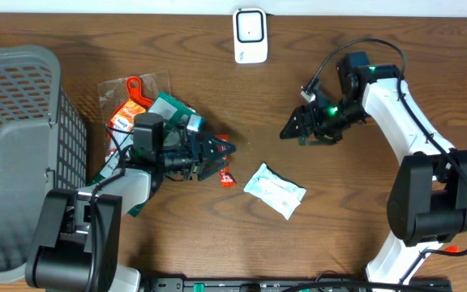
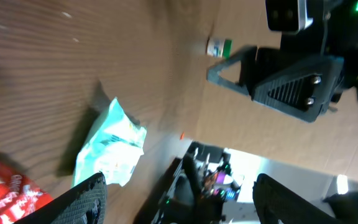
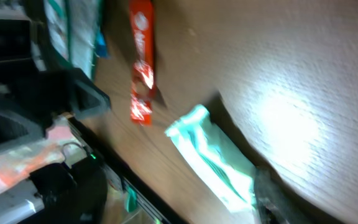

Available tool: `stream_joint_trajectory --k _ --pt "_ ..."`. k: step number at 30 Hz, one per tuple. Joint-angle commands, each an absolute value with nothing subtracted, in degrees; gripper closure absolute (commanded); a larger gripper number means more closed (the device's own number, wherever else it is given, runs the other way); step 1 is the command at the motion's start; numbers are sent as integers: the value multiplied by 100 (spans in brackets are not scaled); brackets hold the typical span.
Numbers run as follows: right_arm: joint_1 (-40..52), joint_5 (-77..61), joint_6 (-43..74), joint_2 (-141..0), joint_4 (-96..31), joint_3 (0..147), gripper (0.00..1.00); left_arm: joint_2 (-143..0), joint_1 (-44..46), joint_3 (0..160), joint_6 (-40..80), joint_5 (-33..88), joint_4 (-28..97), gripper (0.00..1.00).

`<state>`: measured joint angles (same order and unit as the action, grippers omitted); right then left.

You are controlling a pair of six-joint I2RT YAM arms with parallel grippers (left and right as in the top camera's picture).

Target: Scan the item barcode

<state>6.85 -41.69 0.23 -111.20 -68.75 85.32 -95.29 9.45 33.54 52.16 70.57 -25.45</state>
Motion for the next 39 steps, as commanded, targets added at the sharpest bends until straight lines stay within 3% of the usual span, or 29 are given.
stream_joint_trajectory --k 1,10,15,22,26,30,34,37,39 --pt "642 -3566 -134 -11159 -7024 8451 2 -9515 1199 3395 4805 7155 -2488 25" --pt "642 -3039 -134 -11159 -6632 7511 4 -9515 2078 3395 4340 6003 -1164 25" --pt "642 -3802 -137 -11159 -6167 6794 3 -9515 2418 3395 4045 5094 -91 25" --pt "642 -4357 292 -11159 -5352 6034 1 -9515 2611 3395 4053 4353 69 25" --pt "655 -4633 624 -11161 -4943 5712 15 -9515 2613 3395 4080 4027 64 24" --pt "701 -4838 637 -11161 -4731 5540 16 -9515 2613 3395 4119 3780 62 25" --pt "757 -4890 607 -11161 -4733 5463 33 -9515 2613 3395 4178 3673 40 25" --pt "812 -5371 255 -11161 -4733 5461 30 -9515 2613 3395 4230 3656 14 25" --pt "856 -5693 69 -11161 -4727 5461 21 -9515 2613 3395 4254 3653 -8 25"
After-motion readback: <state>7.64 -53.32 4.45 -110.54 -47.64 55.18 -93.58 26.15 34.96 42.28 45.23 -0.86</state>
